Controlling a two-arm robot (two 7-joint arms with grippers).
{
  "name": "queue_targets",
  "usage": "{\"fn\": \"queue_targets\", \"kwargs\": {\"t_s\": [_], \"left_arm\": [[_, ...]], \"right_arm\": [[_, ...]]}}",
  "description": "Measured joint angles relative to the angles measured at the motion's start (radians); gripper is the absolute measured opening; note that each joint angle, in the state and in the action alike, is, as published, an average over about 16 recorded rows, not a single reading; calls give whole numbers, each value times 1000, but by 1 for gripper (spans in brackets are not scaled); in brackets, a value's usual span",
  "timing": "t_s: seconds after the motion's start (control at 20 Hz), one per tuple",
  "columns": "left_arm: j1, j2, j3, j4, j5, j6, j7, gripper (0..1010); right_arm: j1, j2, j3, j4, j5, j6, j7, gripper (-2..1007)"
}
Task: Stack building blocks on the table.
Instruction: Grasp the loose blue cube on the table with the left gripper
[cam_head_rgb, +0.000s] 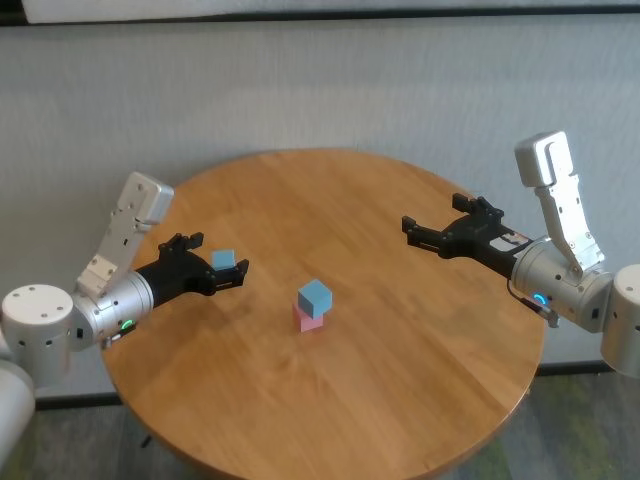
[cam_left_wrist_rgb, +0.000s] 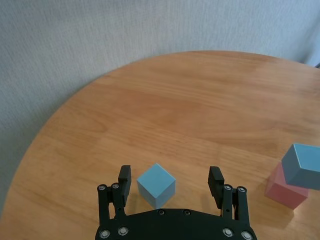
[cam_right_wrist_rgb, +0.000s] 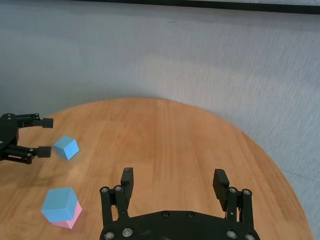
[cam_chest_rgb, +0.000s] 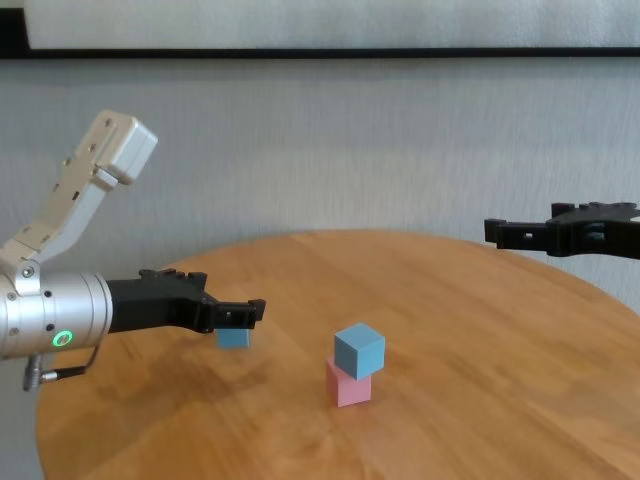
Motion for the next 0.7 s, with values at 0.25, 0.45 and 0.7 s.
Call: {"fn": "queue_targets", "kwargs": {"t_s": [0.25, 0.45, 0.7], "left_arm": [[-9, -14, 0, 11, 2, 9, 1, 1001], [-12, -22, 4, 8, 5, 23, 2, 1001], [-17, -29, 14, 3, 15, 49, 6, 1001]], "right_arm": [[0, 0, 0, 0, 0, 0, 0, 1005], [0, -1, 0, 0, -1, 0, 0, 1005], [0, -1, 0, 0, -1, 0, 0, 1005]]}}
